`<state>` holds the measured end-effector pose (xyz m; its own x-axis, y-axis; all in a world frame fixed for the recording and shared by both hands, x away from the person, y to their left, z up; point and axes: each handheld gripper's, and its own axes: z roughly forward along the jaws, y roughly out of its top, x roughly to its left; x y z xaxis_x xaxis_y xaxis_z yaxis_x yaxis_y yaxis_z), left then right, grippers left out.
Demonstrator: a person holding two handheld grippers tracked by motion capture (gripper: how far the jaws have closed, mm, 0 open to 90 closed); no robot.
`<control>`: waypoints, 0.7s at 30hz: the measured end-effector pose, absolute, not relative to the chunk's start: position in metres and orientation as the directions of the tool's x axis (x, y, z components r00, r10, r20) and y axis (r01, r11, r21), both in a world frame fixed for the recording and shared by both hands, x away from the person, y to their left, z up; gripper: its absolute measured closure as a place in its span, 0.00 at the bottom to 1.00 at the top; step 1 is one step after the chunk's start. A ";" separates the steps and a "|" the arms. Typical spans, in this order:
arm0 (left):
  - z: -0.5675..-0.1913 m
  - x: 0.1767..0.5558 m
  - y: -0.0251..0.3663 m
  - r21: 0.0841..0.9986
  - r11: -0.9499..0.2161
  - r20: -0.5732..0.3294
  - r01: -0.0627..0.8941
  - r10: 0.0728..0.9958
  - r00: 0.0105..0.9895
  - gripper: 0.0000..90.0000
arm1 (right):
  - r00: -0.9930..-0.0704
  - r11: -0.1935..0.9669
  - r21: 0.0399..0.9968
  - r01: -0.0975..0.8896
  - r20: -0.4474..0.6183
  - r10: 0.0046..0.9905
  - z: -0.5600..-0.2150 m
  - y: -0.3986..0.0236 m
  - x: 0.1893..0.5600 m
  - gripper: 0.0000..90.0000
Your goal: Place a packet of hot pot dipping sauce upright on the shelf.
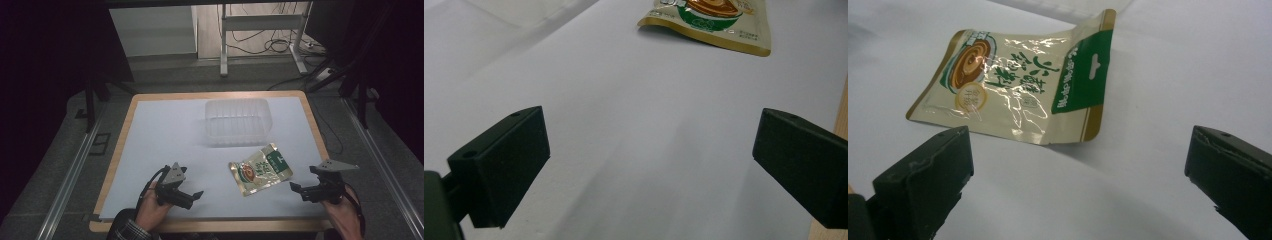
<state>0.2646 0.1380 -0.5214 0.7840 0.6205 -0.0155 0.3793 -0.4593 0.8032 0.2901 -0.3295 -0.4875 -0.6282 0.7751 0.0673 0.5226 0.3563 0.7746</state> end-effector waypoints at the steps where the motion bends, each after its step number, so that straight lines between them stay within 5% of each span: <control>1: -0.521 0.265 0.138 0.803 -0.459 -0.015 0.379 0.621 0.784 0.02 | -0.631 0.358 0.775 0.521 0.067 0.773 -0.488 -0.329 0.291 0.00; 21: -0.522 0.264 0.137 0.801 -0.466 -0.010 0.376 0.617 0.787 0.02 | -0.591 0.330 0.769 0.548 0.077 0.803 -0.489 -0.317 0.306 0.02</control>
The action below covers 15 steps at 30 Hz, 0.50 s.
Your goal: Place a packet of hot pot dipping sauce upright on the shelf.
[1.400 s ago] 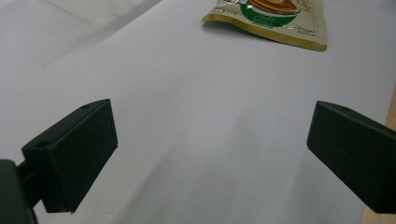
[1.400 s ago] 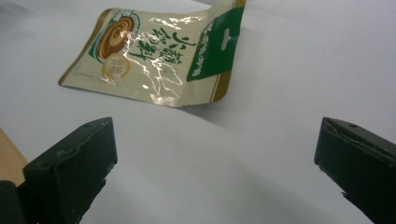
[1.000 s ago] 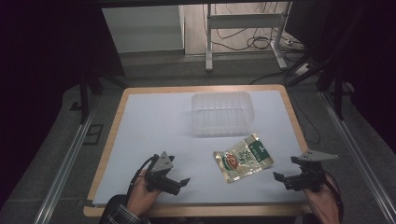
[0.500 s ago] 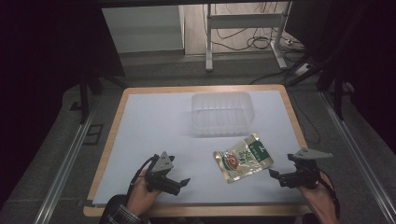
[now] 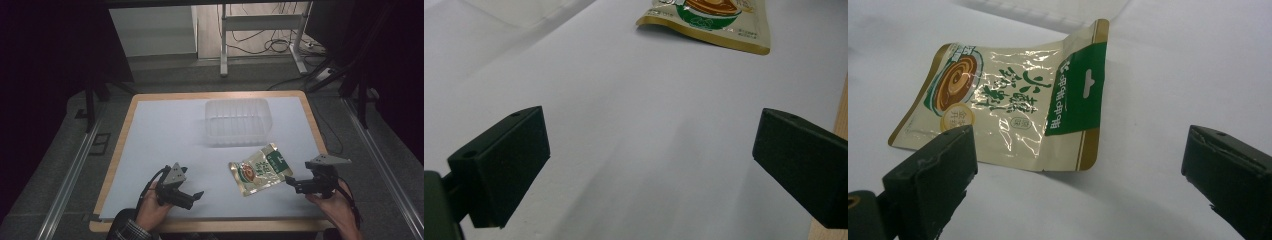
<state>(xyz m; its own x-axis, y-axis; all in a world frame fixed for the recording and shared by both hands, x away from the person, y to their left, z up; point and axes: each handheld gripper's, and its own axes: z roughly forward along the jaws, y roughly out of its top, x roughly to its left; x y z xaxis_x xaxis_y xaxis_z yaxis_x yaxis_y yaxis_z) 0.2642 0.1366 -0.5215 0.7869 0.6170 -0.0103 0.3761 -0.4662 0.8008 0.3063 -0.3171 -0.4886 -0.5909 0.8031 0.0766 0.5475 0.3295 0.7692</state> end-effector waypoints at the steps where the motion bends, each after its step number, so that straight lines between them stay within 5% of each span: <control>1: -0.522 0.264 0.137 0.801 -0.467 -0.010 0.376 0.617 0.787 0.02 | -0.592 0.327 0.770 0.547 0.080 0.802 -0.488 -0.317 0.307 0.02; 15: -0.522 0.264 0.136 0.799 -0.470 -0.005 0.374 0.617 0.787 0.02 | -0.601 0.393 0.747 0.536 0.010 0.799 -0.489 -0.303 0.329 0.15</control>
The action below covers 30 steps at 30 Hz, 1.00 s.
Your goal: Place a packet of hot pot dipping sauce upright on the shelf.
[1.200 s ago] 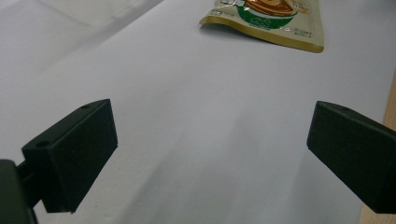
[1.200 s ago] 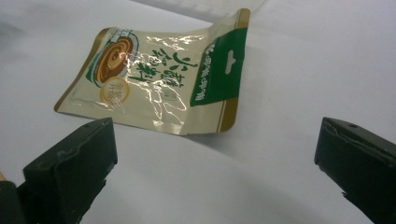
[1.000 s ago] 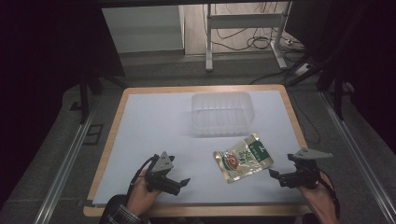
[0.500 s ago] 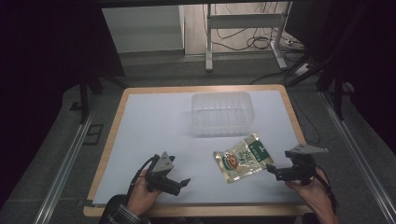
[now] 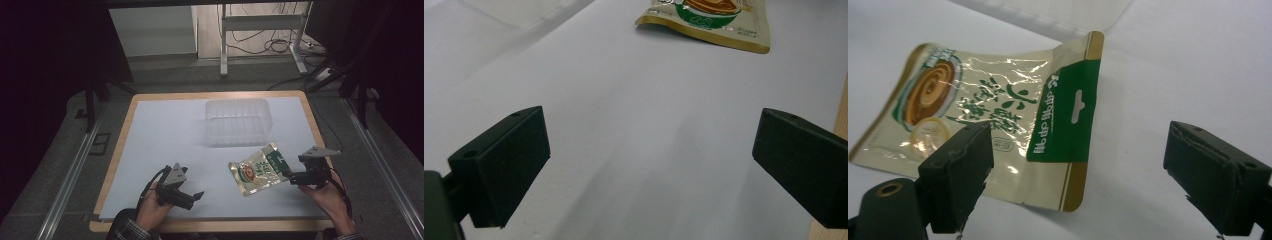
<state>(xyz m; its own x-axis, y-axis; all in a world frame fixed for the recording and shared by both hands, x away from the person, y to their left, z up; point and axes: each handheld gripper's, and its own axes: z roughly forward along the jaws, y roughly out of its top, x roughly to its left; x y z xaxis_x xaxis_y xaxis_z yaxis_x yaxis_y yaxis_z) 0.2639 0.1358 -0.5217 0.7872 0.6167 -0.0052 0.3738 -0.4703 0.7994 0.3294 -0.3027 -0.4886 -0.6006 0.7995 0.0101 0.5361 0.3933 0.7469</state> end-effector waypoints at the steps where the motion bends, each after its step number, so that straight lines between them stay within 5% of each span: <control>1: -0.522 0.264 0.136 0.799 -0.471 -0.004 0.374 0.617 0.787 0.02 | -0.601 0.401 0.741 0.539 0.005 0.799 -0.490 -0.301 0.332 0.16; 11: -0.522 0.264 0.135 0.797 -0.477 0.003 0.370 0.616 0.788 0.02 | -0.620 0.437 0.699 0.566 0.011 0.785 -0.498 -0.291 0.346 0.28; 18: -0.522 0.263 0.135 0.797 -0.478 0.004 0.369 0.615 0.789 0.02 | -0.623 0.449 0.650 0.613 0.048 0.781 -0.506 -0.286 0.362 0.25; 30: -0.522 0.263 0.134 0.795 -0.483 0.008 0.367 0.613 0.790 0.02 | -0.671 0.505 0.628 0.593 0.038 0.740 -0.508 -0.273 0.371 0.60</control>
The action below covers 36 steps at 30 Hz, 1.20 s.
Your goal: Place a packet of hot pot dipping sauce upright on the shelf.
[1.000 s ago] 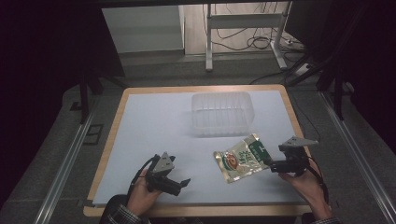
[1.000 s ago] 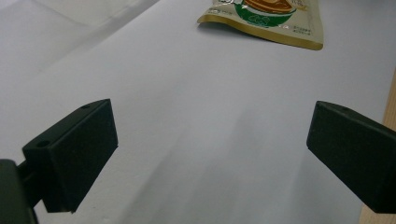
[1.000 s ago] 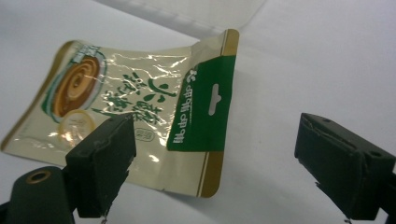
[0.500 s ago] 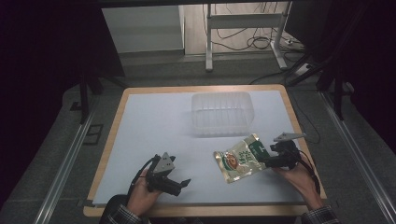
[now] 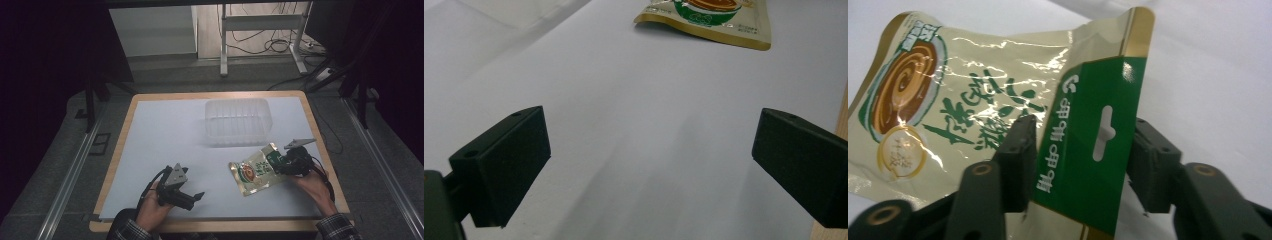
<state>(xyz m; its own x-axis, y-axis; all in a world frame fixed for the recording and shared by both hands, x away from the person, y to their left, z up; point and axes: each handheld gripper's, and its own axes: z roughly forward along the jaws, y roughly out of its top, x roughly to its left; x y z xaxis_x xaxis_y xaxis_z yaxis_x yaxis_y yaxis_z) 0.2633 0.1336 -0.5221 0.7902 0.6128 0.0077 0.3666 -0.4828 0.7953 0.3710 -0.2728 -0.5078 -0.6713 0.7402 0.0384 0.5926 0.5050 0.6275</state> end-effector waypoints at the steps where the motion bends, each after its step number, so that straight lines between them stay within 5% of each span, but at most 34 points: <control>1: -0.522 0.263 0.134 0.795 -0.483 0.008 0.367 0.612 0.791 0.02 | -0.677 0.511 0.626 0.589 0.037 0.735 -0.508 -0.271 0.371 0.62; 15: -0.522 0.263 0.133 0.792 -0.488 0.013 0.366 0.614 0.789 0.02 | -0.696 0.537 0.601 0.592 0.046 0.716 -0.509 -0.255 0.374 0.96; 36: -0.522 0.263 0.132 0.791 -0.491 0.020 0.364 0.616 0.787 0.02 | -0.639 0.420 0.632 0.651 0.158 0.753 -0.481 -0.261 0.366 0.99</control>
